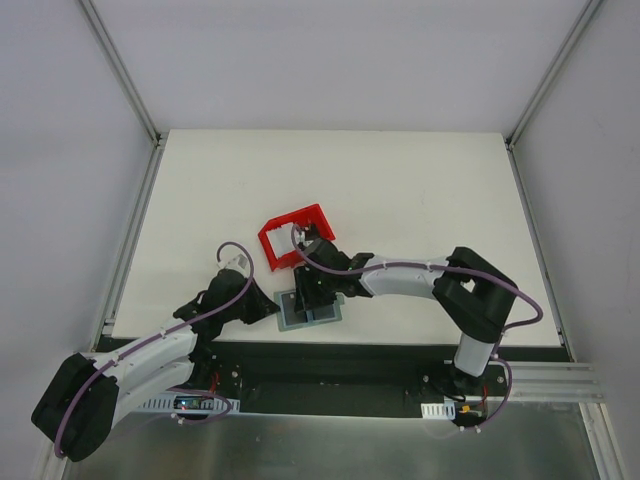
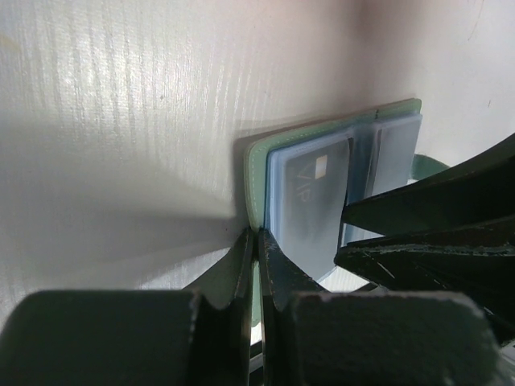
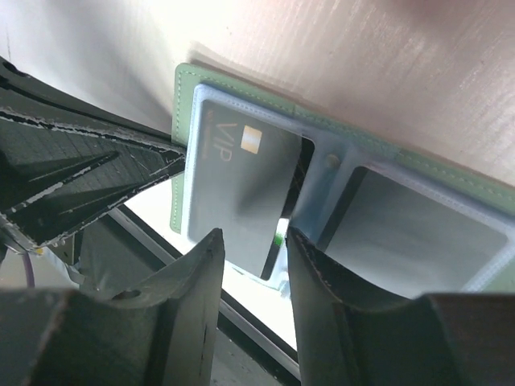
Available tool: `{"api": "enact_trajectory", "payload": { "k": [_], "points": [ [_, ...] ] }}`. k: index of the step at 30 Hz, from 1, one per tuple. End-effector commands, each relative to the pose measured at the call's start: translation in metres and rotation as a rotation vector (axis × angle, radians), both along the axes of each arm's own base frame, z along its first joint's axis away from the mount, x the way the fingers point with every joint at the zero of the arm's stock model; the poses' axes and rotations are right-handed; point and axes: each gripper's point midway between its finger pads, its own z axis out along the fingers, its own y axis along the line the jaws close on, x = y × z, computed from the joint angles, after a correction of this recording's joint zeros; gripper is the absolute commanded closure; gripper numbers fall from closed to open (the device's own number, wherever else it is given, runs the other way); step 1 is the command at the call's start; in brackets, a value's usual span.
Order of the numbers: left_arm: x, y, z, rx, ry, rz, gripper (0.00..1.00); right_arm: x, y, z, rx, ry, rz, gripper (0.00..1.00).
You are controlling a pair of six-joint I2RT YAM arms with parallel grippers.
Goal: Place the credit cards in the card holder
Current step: Insert the credit card into the card holder, then close the card holder at the center of the board.
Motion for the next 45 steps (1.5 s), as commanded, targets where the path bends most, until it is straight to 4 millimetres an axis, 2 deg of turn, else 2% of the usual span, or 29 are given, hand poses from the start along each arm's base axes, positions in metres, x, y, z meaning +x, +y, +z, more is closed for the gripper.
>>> {"api": "enact_trajectory", "payload": {
  "k": [1,3,6,10,13,20,22,28,36,42,45],
  "points": [
    [-0.004,0.004,-0.006,0.009,0.017,0.000,1.00,0.014,-0.006,0.038,0.012,-0.143,-0.019,0.59],
    [-0.004,0.004,-0.005,0.010,0.015,0.000,1.00,0.020,-0.019,0.046,-0.008,-0.199,-0.049,0.57],
    [-0.002,0.003,0.001,0.008,-0.003,-0.007,1.00,0.032,-0.051,0.054,-0.106,-0.282,-0.128,0.54],
    [0.000,0.003,0.009,0.014,-0.021,-0.019,1.00,0.039,-0.088,0.058,-0.224,-0.339,-0.207,0.45],
    [0.002,0.001,0.014,0.016,-0.031,-0.027,1.00,0.036,-0.097,0.049,-0.281,-0.309,-0.210,0.44],
    [0.006,-0.003,0.023,0.008,-0.045,-0.044,1.00,0.035,-0.093,0.028,-0.365,-0.252,-0.190,0.44],
    [0.007,-0.004,0.025,0.006,-0.052,-0.048,1.00,0.035,-0.094,0.025,-0.378,-0.252,-0.186,0.48],
    [0.006,-0.006,0.033,0.006,-0.057,-0.068,1.00,0.039,-0.102,0.024,-0.398,-0.279,-0.207,0.76],
    [0.008,-0.016,0.055,0.011,-0.069,-0.152,1.00,0.038,-0.108,0.017,-0.376,-0.286,-0.221,0.94],
    [0.010,-0.035,0.078,-0.036,-0.028,-0.227,1.00,0.028,-0.093,0.009,-0.232,-0.239,-0.199,0.99],
    [0.013,-0.045,0.083,-0.060,0.010,-0.252,1.00,0.026,-0.086,0.013,-0.159,-0.238,-0.206,0.99]
  ]
}}
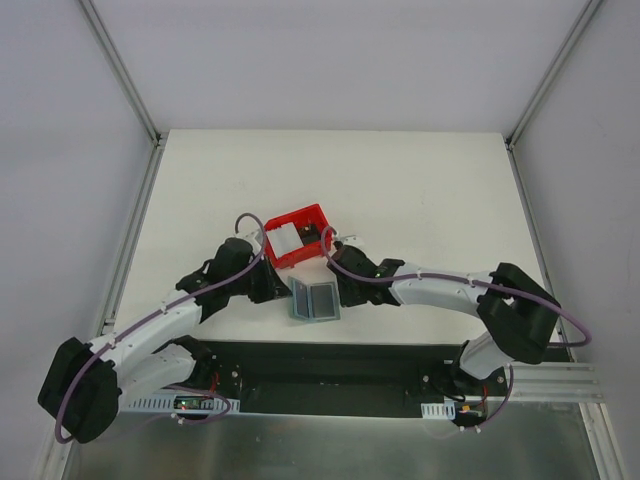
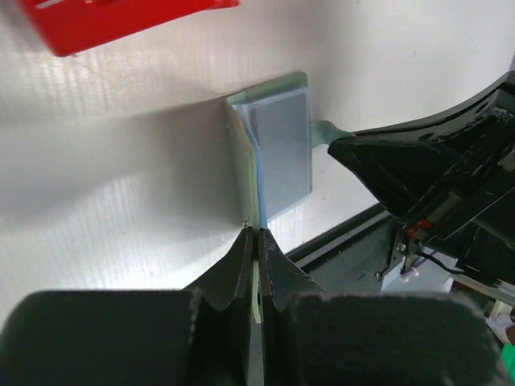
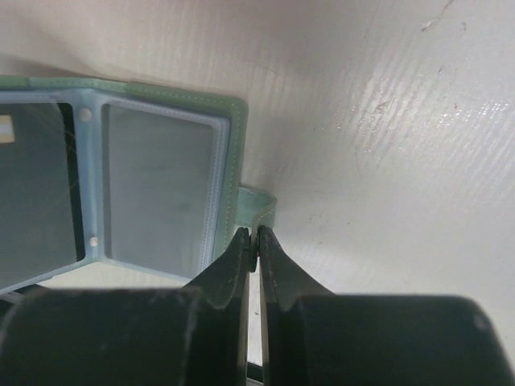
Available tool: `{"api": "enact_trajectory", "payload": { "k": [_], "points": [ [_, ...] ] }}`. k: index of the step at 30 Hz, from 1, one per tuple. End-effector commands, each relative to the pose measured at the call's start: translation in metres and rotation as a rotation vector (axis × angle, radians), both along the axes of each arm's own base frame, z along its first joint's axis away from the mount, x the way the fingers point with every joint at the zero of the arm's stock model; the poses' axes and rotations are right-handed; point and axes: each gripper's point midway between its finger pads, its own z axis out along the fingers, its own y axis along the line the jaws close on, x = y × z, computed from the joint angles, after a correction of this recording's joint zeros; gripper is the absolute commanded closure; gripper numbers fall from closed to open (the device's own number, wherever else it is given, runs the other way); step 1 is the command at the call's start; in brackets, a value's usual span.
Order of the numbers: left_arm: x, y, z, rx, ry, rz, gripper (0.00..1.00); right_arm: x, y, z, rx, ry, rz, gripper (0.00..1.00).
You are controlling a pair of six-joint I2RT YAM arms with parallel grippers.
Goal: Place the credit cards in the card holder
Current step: Close the card holder at the center of the board.
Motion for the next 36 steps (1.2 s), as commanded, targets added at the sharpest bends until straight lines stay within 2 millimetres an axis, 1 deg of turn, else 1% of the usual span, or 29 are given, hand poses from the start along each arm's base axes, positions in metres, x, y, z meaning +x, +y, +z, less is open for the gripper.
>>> {"api": "enact_trajectory", "payload": {
  "k": [1,6,10,13,14,17,18,19,20,21,23,25,28,30,33,35,36],
  "points": [
    [0.001,-0.019,0.021,-0.057,0.038,-0.078,1.00,-0.004,0.023,0.017,0.170,-0.008,0.018,0.99],
    [0.000,-0.041,0.021,-0.031,0.069,-0.148,0.99,-0.006,0.030,0.020,0.243,-0.010,0.014,0.99],
    [-0.003,-0.064,0.015,0.008,0.093,-0.206,0.90,-0.006,0.029,0.021,0.255,-0.017,0.004,0.99],
    [-0.005,-0.078,0.002,0.046,0.134,-0.239,0.84,-0.005,0.023,0.022,0.255,-0.034,-0.016,0.99],
    [-0.005,-0.081,-0.002,0.054,0.150,-0.247,0.81,-0.005,0.022,0.022,0.254,-0.038,-0.025,0.99],
    [-0.004,-0.081,-0.015,0.080,0.181,-0.238,0.71,-0.003,0.015,0.022,0.244,-0.053,-0.046,0.99],
    [-0.005,-0.080,-0.018,0.087,0.188,-0.236,0.70,-0.002,0.013,0.023,0.243,-0.059,-0.052,0.99],
    [-0.004,-0.080,-0.020,0.087,0.187,-0.232,0.67,-0.002,0.013,0.023,0.242,-0.062,-0.051,0.99],
    [-0.003,-0.081,-0.020,0.081,0.178,-0.234,0.59,-0.002,0.013,0.024,0.244,-0.065,-0.048,0.99],
    [-0.004,-0.080,-0.023,0.087,0.181,-0.232,0.55,-0.002,0.013,0.026,0.248,-0.069,-0.048,0.99],
    [-0.004,-0.078,-0.028,0.103,0.183,-0.226,0.52,-0.001,0.014,0.029,0.252,-0.076,-0.043,0.99],
    [-0.004,-0.075,-0.034,0.116,0.198,-0.212,0.52,-0.001,0.016,0.032,0.258,-0.078,-0.034,0.99],
    [-0.004,-0.072,-0.037,0.118,0.190,-0.191,0.51,-0.003,0.020,0.034,0.265,-0.072,-0.011,0.99],
    [-0.002,-0.065,-0.044,0.146,0.187,-0.159,0.55,-0.004,0.025,0.036,0.284,-0.065,0.006,0.99],
    [-0.006,-0.056,-0.057,0.179,0.223,-0.112,0.59,-0.007,0.033,0.037,0.302,-0.047,0.037,0.98],
    [-0.006,-0.052,-0.063,0.194,0.228,-0.087,0.60,-0.008,0.040,0.039,0.318,-0.039,0.059,0.98],
    [-0.006,-0.051,-0.064,0.200,0.228,-0.081,0.63,-0.009,0.042,0.039,0.319,-0.032,0.066,0.98]
  ]
}}
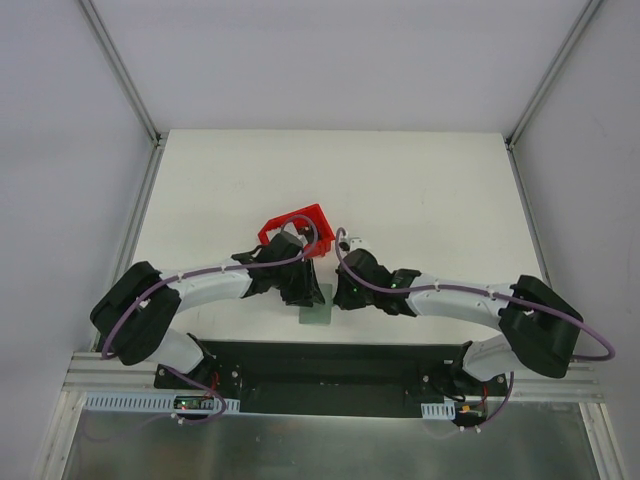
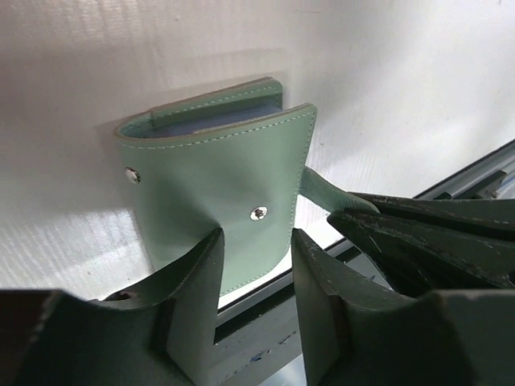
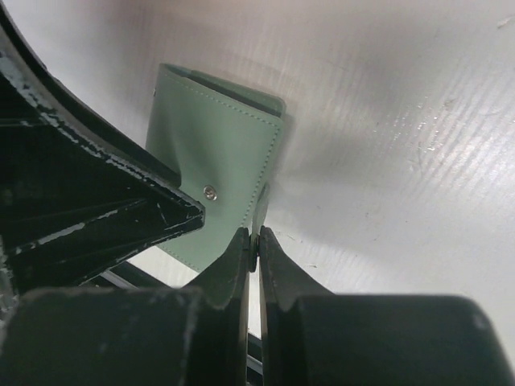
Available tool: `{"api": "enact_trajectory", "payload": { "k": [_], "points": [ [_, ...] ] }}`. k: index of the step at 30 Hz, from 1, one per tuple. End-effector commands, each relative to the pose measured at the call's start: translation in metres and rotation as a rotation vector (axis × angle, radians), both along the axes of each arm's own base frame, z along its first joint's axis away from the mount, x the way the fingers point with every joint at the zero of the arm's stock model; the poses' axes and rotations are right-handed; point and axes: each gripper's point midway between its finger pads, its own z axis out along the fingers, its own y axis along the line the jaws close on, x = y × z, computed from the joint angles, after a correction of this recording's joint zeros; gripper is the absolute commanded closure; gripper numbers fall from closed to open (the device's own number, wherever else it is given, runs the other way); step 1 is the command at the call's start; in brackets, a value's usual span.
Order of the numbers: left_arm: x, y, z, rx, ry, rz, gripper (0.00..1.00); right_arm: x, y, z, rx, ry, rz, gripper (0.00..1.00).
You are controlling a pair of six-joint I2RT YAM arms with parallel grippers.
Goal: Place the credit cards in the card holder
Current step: Close the card holder at the center of the board.
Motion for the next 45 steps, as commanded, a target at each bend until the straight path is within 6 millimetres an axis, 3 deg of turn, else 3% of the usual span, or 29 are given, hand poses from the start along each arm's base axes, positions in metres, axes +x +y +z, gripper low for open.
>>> {"api": "enact_trajectory", "payload": {
  "k": [1,5,9,23,29,31,32,45],
  "points": [
    [-0.003,0.020,-0.022,0.097,0.013,0.074,0.64,0.002,0.028,0.021,0.085,-0.018,0.069,0.98],
    [-0.004,0.022,-0.025,0.105,0.019,0.075,0.67,-0.003,0.047,0.020,0.102,0.033,0.130,0.97],
    [-0.006,0.027,-0.027,0.114,0.017,0.087,0.70,-0.003,0.055,0.005,0.076,0.086,0.133,0.97],
    [-0.001,0.058,-0.013,0.173,-0.156,0.095,0.64,-0.003,0.034,-0.020,0.013,0.164,0.078,0.95],
    [0.006,0.069,0.001,0.185,-0.251,0.109,0.56,0.000,0.038,-0.015,0.010,0.154,0.084,0.95],
    [0.007,0.073,0.004,0.184,-0.275,0.118,0.46,0.001,0.039,-0.014,0.010,0.151,0.085,0.95],
    [0.006,0.074,0.002,0.193,-0.275,0.106,0.45,0.002,0.039,-0.012,0.012,0.149,0.085,0.95],
    [-0.007,0.056,-0.020,0.155,-0.170,0.020,0.48,0.003,0.053,0.009,0.050,0.120,0.122,0.93]
  ]
}}
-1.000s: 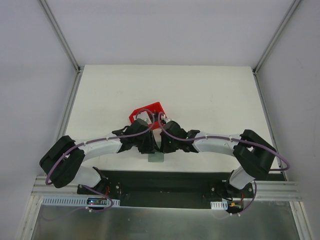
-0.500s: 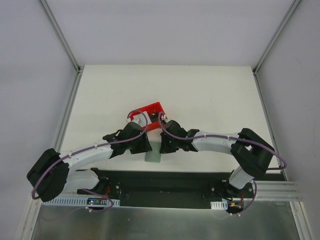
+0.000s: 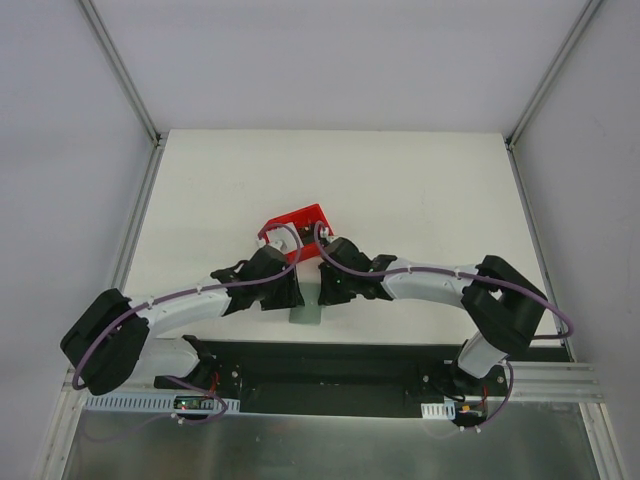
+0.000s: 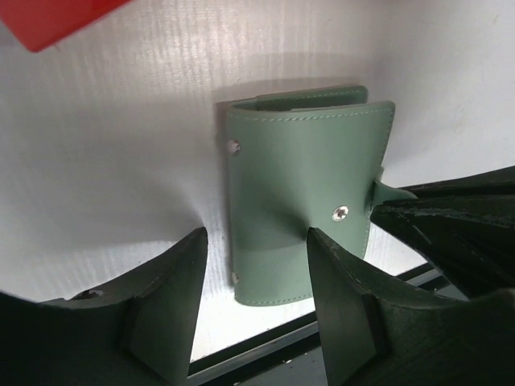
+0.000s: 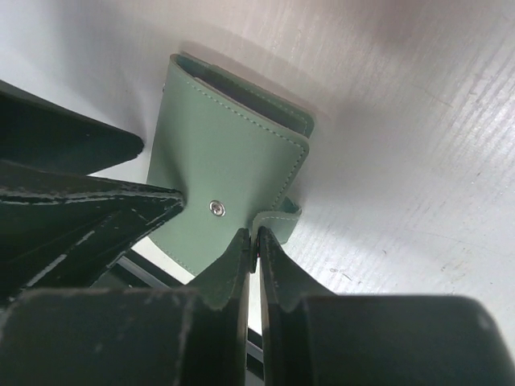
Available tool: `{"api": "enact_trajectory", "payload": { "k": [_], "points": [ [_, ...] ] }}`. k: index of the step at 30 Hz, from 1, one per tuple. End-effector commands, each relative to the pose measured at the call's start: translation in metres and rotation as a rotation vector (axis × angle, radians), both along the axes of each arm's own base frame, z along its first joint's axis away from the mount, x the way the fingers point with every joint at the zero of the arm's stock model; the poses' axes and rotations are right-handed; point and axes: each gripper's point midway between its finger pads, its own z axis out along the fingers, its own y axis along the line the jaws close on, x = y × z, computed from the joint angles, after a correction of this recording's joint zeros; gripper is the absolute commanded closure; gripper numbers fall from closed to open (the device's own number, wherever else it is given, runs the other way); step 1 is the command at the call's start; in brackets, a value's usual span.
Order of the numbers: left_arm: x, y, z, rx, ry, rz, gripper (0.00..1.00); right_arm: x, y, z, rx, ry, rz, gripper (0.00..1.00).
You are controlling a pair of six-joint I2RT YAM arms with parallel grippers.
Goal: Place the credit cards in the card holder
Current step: Close the card holder at the center of the board.
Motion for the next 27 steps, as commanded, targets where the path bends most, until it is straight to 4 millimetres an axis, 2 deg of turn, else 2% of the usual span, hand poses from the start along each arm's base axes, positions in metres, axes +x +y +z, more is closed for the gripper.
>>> {"api": "enact_trajectory", "payload": {
  "k": [1,9,13,14,16,17,20,24,27],
  "points": [
    [-0.008,-0.004,-0.010,-0.005,0.037,-0.038,0.49,0.003,0.017,0.023,0.049,-0.036,0.032,0.92],
    [-0.013,-0.005,-0.022,0.008,0.092,-0.019,0.67,-0.002,0.024,0.024,-0.035,-0.041,0.065,0.92],
    [-0.016,-0.002,-0.027,0.015,0.113,0.002,0.72,-0.005,0.021,0.014,-0.086,-0.011,0.057,0.90],
    [-0.017,-0.002,-0.027,0.017,0.116,0.004,0.73,-0.006,0.021,0.012,-0.092,-0.004,0.062,0.88],
    [-0.016,-0.002,-0.028,0.021,0.114,0.003,0.74,-0.008,0.020,0.014,-0.091,-0.004,0.069,0.77],
    [-0.016,-0.002,-0.029,0.025,0.114,0.002,0.74,-0.007,0.020,0.018,-0.082,-0.014,0.070,0.71],
    [-0.016,0.000,-0.030,0.031,0.114,0.007,0.75,-0.001,0.020,0.036,-0.054,-0.065,0.075,0.63],
    [-0.015,0.002,-0.030,0.038,0.110,0.017,0.75,0.002,0.022,0.069,0.036,-0.131,0.080,0.58],
    [-0.014,0.003,-0.028,0.037,0.105,0.024,0.75,0.010,0.012,0.084,0.069,-0.194,0.035,0.58]
  ]
}}
